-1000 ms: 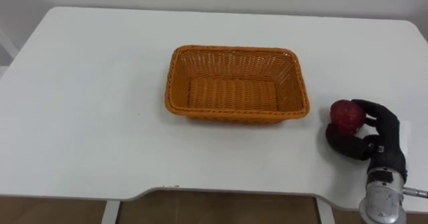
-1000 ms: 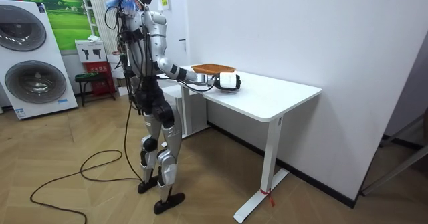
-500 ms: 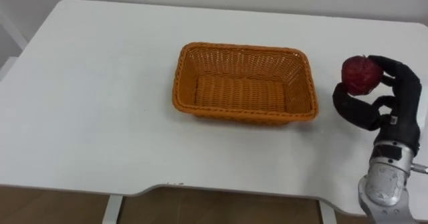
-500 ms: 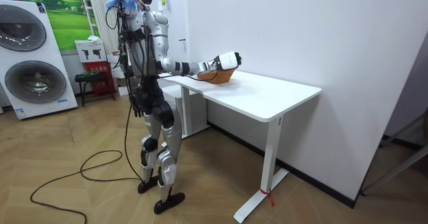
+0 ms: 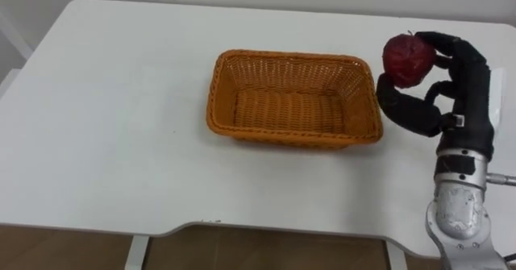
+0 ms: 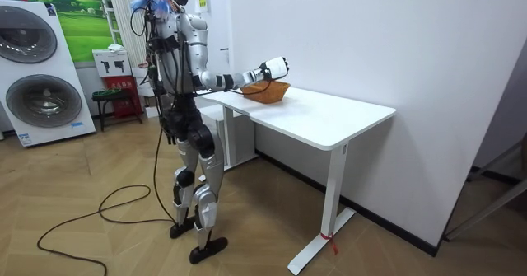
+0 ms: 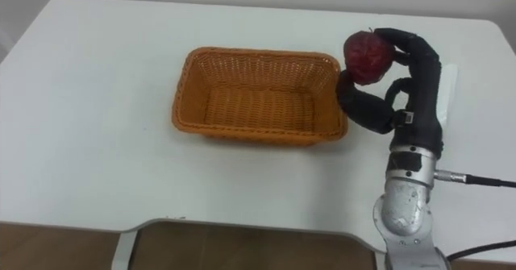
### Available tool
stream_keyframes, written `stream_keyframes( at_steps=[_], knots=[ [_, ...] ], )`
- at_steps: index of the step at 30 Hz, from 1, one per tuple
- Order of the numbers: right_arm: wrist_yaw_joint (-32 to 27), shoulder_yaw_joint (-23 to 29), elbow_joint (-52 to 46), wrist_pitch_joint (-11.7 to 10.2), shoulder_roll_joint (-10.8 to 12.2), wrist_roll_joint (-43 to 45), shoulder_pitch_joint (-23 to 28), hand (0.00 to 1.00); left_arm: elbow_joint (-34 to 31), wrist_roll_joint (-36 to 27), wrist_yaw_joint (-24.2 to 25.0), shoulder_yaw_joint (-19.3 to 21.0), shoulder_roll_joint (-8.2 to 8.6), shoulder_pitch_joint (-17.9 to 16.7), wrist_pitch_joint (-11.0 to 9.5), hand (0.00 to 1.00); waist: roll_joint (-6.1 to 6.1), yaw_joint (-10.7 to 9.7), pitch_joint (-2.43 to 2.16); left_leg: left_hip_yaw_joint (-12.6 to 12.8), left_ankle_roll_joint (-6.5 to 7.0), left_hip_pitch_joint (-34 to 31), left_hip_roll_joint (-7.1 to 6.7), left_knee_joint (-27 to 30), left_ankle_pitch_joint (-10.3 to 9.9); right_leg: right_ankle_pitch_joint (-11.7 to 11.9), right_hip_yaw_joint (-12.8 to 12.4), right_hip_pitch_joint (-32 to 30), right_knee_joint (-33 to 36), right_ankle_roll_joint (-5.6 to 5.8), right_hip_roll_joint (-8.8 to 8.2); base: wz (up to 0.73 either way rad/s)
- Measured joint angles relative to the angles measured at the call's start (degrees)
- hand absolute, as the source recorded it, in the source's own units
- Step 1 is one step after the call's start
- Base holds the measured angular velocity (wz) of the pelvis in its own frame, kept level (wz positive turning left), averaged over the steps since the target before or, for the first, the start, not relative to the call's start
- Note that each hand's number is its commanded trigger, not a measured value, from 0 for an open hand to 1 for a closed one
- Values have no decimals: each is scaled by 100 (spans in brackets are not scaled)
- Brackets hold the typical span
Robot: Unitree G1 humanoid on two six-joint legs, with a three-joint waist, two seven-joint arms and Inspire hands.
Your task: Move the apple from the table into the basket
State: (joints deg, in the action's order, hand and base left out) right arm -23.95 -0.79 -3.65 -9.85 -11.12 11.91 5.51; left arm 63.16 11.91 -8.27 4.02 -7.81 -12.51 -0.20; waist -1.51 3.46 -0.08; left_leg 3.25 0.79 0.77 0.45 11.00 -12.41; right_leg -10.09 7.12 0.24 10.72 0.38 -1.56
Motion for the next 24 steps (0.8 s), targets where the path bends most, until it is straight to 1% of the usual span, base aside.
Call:
stream_keyframes(
  at_steps=[1, 2, 3, 4, 5, 16, 20, 24],
  knots=[
    [81, -27, -3, 0, 1, 127, 0, 100, 21, 0, 12, 0, 0, 0, 0, 0, 2, 0, -1, 0, 0, -5, 0, 1, 0, 0, -1, -5, 0, 0, 0, 0],
    [166, -29, -5, 2, 1, 259, 0, 87, 66, 0, 23, 0, 0, 5, 1, 0, 7, 5, -4, -1, 0, -5, 0, 1, 0, 0, 0, -4, 0, 0, 0, 0],
    [194, -30, -7, 2, 1, 305, 0, 51, 94, 0, 29, 0, 0, 9, 1, 0, 7, 7, -7, -1, 0, -5, 0, 1, 0, 0, 0, -4, -1, 0, 0, 0],
    [236, -29, -7, 2, 0, 401, 0, 17, 116, 0, 47, 0, 0, 7, 17, 0, 6, 7, -7, -3, 0, -5, 0, 1, 0, 0, 0, -4, -1, 0, 0, 0],
    [281, -29, -9, 3, 1, 442, 0, 0, 123, 3, 64, 0, 0, 7, 31, 0, 3, 12, -9, -6, 0, -9, 0, 0, 0, 0, -3, -6, -2, 0, 1, 0],
    [487, -112, -110, 3, 1, 461, 1, 0, 121, 11, 175, 5, -11, 69, 37, 0, -28, 31, -27, -1, 0, -14, 1, 0, 1, 0, -4, -4, -1, 0, 1, 0],
    [547, -276, -128, 3, 1, 459, 2, 0, 115, 9, 175, 4, -13, 104, 36, 0, -31, 31, -25, 4, 0, -12, 1, 0, 1, 0, -8, -4, -1, 0, 1, 0],
    [604, -302, -129, 3, 1, 463, 2, 0, 114, 9, 175, 5, -15, 121, 35, 0, -36, 19, -16, 3, 0, -15, 1, -5, 1, 0, -6, -4, -2, 0, 1, 0]
  ],
)
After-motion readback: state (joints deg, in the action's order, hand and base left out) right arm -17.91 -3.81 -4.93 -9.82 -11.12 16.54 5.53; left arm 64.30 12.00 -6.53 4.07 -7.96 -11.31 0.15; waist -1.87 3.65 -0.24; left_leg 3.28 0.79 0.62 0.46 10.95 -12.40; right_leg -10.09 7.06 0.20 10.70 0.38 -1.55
